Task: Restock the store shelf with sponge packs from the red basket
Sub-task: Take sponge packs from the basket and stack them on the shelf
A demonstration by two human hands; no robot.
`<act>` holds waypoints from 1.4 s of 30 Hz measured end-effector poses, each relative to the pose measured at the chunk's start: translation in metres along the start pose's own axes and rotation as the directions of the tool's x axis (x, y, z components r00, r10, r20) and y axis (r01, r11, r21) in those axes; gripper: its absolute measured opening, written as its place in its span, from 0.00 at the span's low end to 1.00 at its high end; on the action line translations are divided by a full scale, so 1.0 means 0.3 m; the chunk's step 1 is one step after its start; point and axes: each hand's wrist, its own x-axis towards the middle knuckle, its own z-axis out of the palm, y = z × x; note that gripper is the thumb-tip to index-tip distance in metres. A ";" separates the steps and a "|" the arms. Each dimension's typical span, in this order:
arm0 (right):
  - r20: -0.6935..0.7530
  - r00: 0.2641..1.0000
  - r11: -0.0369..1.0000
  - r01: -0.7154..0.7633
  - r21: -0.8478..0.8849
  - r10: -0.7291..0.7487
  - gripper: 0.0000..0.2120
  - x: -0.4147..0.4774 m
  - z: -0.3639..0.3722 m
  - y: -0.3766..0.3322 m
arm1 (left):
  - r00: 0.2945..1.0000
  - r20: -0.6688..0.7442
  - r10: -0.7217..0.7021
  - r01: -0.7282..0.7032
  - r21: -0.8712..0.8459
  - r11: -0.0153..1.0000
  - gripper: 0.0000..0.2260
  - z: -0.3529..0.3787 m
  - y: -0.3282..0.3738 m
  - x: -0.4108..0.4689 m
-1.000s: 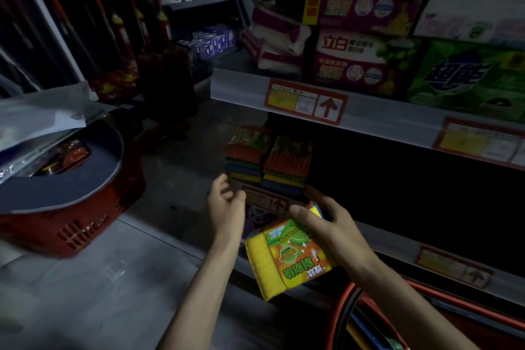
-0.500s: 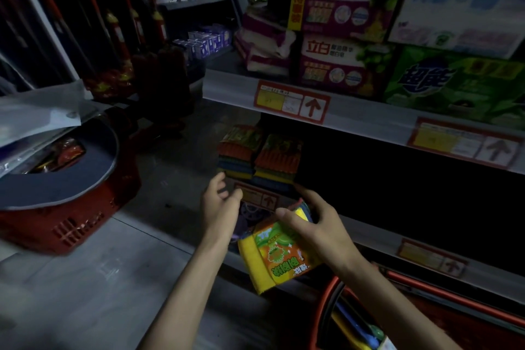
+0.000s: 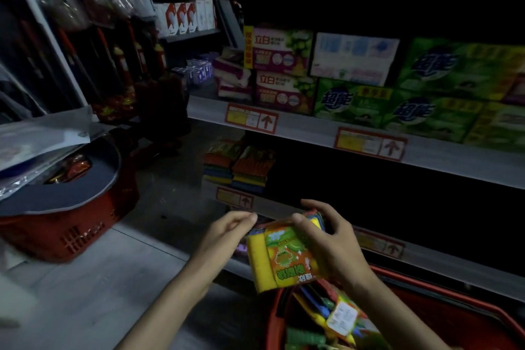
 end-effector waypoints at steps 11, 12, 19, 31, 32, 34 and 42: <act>0.315 0.619 0.289 0.680 -0.674 -0.720 0.29 -0.268 -0.345 -0.054 | 0.796 0.446 -0.408 0.568 -0.321 0.758 0.40 0.247 0.025 -0.250; 0.386 0.557 0.185 0.713 -0.676 -0.736 0.28 -0.289 -0.370 -0.054 | 0.774 0.502 -0.385 0.588 -0.346 0.731 0.39 0.274 0.026 -0.262; 0.690 0.320 -0.244 0.772 -0.588 -0.650 0.14 -0.361 -0.509 -0.017 | 0.813 0.536 -0.225 0.501 -0.448 0.741 0.29 0.451 0.051 -0.308; 0.081 0.943 0.756 0.308 -0.578 -0.323 0.25 -0.364 -0.591 0.000 | 0.956 0.196 -0.217 0.289 -0.530 0.797 0.26 0.563 0.018 -0.214; 0.024 0.971 0.858 0.222 -0.464 -0.238 0.24 -0.365 -0.592 -0.001 | 0.959 0.195 -0.205 0.278 -0.508 0.815 0.27 0.567 0.017 -0.214; 0.006 0.999 0.982 0.049 -0.183 -0.049 0.22 -0.363 -0.598 -0.009 | 0.964 0.195 -0.179 0.252 -0.472 0.845 0.29 0.577 0.008 -0.214; 0.096 0.967 0.963 -0.247 0.109 0.237 0.28 -0.378 -0.583 -0.020 | 0.960 0.251 -0.122 0.218 -0.399 0.891 0.30 0.603 -0.004 -0.246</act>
